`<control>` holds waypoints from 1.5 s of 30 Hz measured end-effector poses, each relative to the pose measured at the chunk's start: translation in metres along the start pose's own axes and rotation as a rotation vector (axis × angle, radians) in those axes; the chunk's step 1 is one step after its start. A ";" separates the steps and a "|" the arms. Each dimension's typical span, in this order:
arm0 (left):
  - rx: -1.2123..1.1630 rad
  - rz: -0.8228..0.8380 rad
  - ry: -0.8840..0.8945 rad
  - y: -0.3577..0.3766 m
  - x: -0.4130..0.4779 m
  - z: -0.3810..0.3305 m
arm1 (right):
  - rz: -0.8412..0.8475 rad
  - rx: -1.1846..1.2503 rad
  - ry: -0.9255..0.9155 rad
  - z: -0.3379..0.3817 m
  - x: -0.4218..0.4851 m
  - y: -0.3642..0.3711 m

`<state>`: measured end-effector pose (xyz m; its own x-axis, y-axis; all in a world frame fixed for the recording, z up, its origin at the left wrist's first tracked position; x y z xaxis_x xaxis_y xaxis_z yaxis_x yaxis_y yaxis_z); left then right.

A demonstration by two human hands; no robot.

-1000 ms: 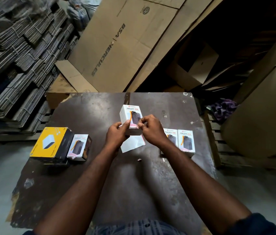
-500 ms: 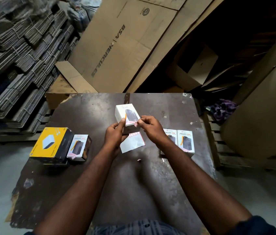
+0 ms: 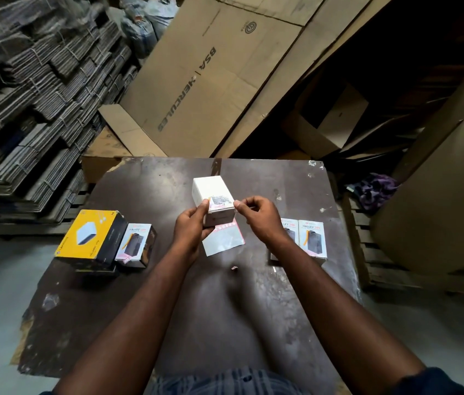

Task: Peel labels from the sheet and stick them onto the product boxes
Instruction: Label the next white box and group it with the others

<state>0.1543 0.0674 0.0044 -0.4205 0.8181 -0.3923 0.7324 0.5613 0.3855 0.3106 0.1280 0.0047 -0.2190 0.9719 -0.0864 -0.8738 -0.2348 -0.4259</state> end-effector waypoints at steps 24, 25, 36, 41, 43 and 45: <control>0.091 -0.127 -0.052 -0.071 -0.016 0.023 | 0.363 -0.378 0.434 -0.154 -0.056 0.070; 0.092 -0.129 -0.052 -0.074 -0.017 0.023 | 0.368 -0.382 0.411 -0.153 -0.057 0.070; 0.104 -0.127 -0.078 -0.087 -0.023 0.027 | 0.329 -0.573 0.118 -0.155 -0.070 0.069; 0.117 -0.117 -0.090 -0.089 -0.026 0.030 | 0.275 -0.662 0.018 -0.162 -0.082 0.066; 0.117 -0.119 -0.095 -0.088 -0.027 0.030 | 0.261 -0.701 -0.015 -0.164 -0.088 0.067; 0.119 -0.111 -0.099 -0.088 -0.028 0.030 | 0.233 -0.679 -0.007 -0.165 -0.089 0.068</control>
<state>0.1179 -0.0087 -0.0440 -0.4519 0.7323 -0.5094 0.7450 0.6239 0.2360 0.3423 0.0289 -0.1647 -0.3716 0.8971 -0.2391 -0.3408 -0.3714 -0.8637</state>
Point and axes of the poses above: each hand's wrist, its own x-axis towards the middle knuckle, its own y-axis out of the palm, z = x × y, the point moved 1 cm from there along x, towards the middle knuckle, and after that the axes turned 12 degrees about -x, right-handed, at the moved point
